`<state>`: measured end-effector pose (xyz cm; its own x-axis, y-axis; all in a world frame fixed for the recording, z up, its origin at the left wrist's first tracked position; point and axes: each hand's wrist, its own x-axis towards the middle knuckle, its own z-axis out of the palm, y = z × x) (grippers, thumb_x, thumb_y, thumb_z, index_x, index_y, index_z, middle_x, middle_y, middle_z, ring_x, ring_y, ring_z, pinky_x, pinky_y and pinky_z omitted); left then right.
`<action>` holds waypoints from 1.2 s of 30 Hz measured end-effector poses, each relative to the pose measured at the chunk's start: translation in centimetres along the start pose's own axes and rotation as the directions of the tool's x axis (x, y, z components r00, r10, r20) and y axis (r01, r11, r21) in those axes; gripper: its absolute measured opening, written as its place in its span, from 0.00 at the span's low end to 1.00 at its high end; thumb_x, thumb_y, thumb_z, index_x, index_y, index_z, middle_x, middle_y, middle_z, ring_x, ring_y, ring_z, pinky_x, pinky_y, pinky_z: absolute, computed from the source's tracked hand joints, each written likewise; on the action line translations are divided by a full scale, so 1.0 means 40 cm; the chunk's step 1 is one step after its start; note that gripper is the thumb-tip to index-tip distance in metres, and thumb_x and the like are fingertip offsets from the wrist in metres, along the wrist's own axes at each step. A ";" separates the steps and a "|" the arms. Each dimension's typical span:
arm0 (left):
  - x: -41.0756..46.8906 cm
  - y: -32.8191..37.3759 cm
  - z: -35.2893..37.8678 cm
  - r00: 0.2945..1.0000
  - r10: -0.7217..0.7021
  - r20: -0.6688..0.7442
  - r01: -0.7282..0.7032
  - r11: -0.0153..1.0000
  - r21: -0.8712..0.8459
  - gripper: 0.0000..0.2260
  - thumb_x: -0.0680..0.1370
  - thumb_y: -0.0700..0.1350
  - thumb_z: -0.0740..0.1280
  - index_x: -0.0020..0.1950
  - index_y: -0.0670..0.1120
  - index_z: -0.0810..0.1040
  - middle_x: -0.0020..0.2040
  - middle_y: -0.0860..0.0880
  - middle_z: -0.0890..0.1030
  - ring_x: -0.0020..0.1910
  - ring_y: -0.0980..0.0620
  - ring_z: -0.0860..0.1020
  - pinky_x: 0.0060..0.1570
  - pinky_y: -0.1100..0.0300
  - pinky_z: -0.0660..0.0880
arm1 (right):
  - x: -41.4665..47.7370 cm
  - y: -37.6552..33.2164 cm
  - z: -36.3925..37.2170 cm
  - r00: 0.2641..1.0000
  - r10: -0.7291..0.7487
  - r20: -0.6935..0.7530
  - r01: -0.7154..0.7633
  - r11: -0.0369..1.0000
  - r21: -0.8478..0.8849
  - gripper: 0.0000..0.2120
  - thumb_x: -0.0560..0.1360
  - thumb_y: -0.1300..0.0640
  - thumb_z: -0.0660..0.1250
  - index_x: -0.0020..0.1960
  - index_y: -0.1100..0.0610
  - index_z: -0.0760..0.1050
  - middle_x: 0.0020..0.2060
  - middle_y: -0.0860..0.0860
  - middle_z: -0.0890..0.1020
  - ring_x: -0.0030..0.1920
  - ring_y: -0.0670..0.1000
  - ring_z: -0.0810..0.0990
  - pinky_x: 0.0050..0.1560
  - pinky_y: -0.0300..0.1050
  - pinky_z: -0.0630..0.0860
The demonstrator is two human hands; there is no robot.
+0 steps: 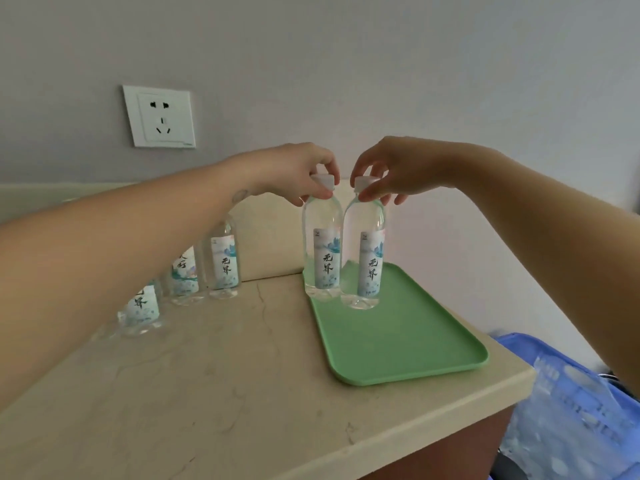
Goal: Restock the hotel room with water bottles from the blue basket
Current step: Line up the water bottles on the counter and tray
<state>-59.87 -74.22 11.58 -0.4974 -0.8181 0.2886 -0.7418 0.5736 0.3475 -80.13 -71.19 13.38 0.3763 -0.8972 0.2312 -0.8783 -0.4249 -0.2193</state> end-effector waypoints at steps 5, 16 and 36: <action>-0.087 -0.078 -0.065 0.995 -0.098 -0.001 0.096 0.971 0.221 0.10 0.76 0.51 0.71 0.56 0.56 0.77 0.48 0.52 0.81 0.44 0.54 0.80 0.41 0.59 0.74 | 0.101 -0.094 0.058 0.991 -0.130 -0.031 0.131 0.991 0.038 0.14 0.74 0.56 0.73 0.58 0.50 0.76 0.46 0.49 0.81 0.37 0.44 0.82 0.32 0.35 0.79; -0.237 -0.240 -0.128 0.948 -0.316 -0.029 0.311 0.905 0.291 0.11 0.77 0.48 0.71 0.57 0.53 0.75 0.45 0.57 0.72 0.41 0.61 0.72 0.40 0.61 0.69 | 0.249 -0.270 0.214 0.957 -0.291 -0.001 0.288 0.947 0.143 0.16 0.72 0.58 0.76 0.56 0.53 0.75 0.42 0.50 0.79 0.38 0.48 0.82 0.36 0.38 0.81; -0.243 -0.320 -0.125 0.917 -0.394 -0.052 0.389 0.862 0.326 0.15 0.76 0.47 0.72 0.61 0.55 0.73 0.59 0.51 0.76 0.53 0.50 0.78 0.53 0.53 0.78 | 0.290 -0.320 0.302 0.957 -0.279 -0.086 0.285 0.956 0.066 0.21 0.73 0.53 0.75 0.62 0.55 0.74 0.51 0.49 0.73 0.44 0.52 0.76 0.48 0.45 0.74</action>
<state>-43.31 -73.40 8.80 -0.1404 -0.9747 0.1740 -0.9793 0.1625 0.1204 -60.94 -77.63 7.41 0.5796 -0.7294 0.3635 -0.7135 -0.6697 -0.2062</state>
